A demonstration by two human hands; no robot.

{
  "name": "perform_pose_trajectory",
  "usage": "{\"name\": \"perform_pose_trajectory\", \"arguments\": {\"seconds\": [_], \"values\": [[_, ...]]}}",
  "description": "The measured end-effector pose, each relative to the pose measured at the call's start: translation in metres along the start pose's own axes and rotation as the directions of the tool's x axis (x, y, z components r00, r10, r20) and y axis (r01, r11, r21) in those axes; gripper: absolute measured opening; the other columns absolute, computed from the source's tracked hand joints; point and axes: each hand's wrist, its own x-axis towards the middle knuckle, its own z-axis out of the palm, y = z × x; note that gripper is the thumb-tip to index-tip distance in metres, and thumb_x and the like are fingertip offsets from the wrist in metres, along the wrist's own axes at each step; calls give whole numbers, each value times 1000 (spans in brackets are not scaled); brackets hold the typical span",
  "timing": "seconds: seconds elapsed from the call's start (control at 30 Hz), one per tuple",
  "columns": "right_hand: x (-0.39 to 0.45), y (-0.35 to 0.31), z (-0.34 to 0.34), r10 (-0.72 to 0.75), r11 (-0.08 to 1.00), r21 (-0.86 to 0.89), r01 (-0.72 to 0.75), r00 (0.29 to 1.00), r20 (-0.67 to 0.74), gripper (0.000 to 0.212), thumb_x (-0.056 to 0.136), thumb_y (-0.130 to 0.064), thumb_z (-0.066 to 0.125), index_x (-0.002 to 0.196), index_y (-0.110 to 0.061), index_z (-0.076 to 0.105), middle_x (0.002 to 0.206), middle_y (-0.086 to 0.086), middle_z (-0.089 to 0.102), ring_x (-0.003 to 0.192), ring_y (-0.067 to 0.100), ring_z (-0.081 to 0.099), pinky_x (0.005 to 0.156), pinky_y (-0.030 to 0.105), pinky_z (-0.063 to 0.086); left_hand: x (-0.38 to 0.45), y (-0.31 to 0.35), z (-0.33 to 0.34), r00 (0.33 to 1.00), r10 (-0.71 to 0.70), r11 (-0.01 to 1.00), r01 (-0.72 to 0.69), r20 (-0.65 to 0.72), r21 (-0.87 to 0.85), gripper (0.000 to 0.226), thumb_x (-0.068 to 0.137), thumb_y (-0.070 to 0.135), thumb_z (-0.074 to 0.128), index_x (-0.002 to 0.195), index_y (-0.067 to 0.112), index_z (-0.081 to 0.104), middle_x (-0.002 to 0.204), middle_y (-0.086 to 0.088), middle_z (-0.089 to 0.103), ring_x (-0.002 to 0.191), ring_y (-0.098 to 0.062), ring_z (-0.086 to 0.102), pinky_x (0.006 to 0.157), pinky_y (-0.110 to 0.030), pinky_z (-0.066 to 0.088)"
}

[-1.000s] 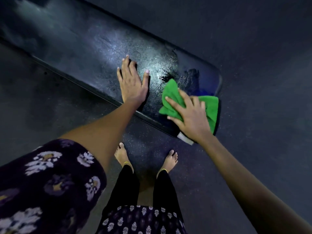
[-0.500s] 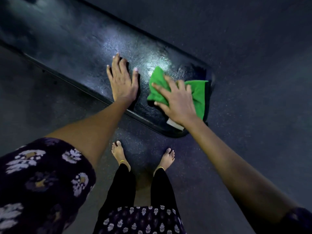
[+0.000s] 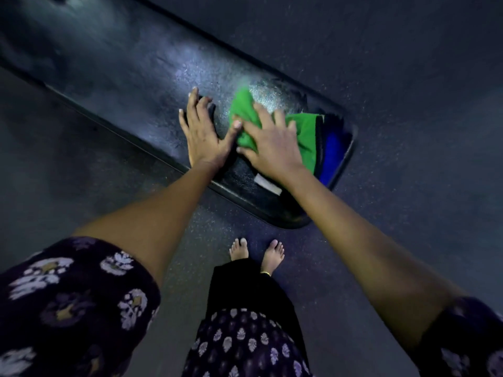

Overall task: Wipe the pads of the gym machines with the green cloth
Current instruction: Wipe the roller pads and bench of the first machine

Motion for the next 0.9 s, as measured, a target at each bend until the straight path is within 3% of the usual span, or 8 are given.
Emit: {"name": "perform_pose_trajectory", "arguments": {"seconds": [0.1, 0.2, 0.33, 0.5, 0.6, 0.67, 0.8, 0.9], "values": [[-44, 23, 5, -126, 992, -33, 126, 992, -11, 60, 89, -48, 55, 144, -39, 34, 154, 7, 25, 123, 32, 35, 92, 43, 32, 1, -2, 0, 1000, -10, 1000, 10, 14, 8, 106, 74, 86, 17, 127, -1, 46, 149, -18, 28, 139, -27, 28, 114, -54, 6], [-47, 59, -7, 135, 991, -15, -136, 987, -89, 61, 88, -49, 55, 144, -38, 33, 152, 9, 26, 123, 33, 36, 93, 42, 34, 4, -1, 0, 999, -10, 999, 8, 54, 46, 109, 72, 87, 14, 130, 0, 43, 151, -18, 25, 140, -28, 25, 115, -54, 3], [-3, 53, -17, 433, 901, 116, -419, 888, -157, 61, 89, -51, 53, 144, -36, 33, 154, 7, 21, 130, 33, 29, 102, 45, 29, 4, 0, -1, 995, -31, 996, 23, 97, 82, 109, 71, 87, 12, 133, 2, 42, 151, -15, 25, 141, -26, 23, 115, -52, 0], [-17, 1, 4, 51, 999, -4, -51, 999, -15, 63, 89, -52, 53, 145, -38, 28, 157, 5, 17, 135, 32, 26, 106, 49, 26, 1, 1, -2, 996, -37, 997, 32, 75, 74, 102, 77, 82, 8, 129, 2, 45, 149, -16, 29, 139, -26, 28, 115, -51, 3], [-67, 14, 20, -161, 986, -47, 159, 986, -36, 63, 81, -49, 65, 139, -36, 44, 148, 9, 38, 114, 33, 49, 87, 44, 41, 1, 2, -1, 997, -62, 996, 59, 42, 65, 94, 84, 74, 8, 128, 1, 47, 149, -16, 30, 138, -26, 29, 114, -50, 5], [-84, 44, 20, -75, 997, -7, 74, 991, -111, 62, 76, -49, 70, 133, -34, 52, 139, 11, 49, 99, 33, 55, 76, 40, 43, 2, 2, -1, 995, -75, 993, 69, 63, 90, 79, 89, 63, 16, 129, 1, 46, 151, -15, 28, 140, -26, 26, 115, -49, 4], [-57, 85, -4, 264, 964, 80, -254, 949, -175, 57, 89, -52, 52, 143, -38, 36, 151, 7, 29, 117, 33, 39, 89, 43, 35, 6, 4, 2, 994, -73, 976, 54, 85, 211, 50, 98, 38, 34, 132, 2, 43, 155, -13, 20, 144, -25, 17, 116, -48, 1], [-32, 73, -13, 274, 961, 99, -260, 945, -177, 58, 90, -54, 48, 144, -37, 34, 155, 5, 21, 124, 31, 32, 95, 43, 30, 2, 8, 5, 998, -49, 956, 35, 41, 293, 43, 99, 29, 38, 130, 0, 43, 155, -17, 19, 144, -29, 15, 115, -48, 0]]}}
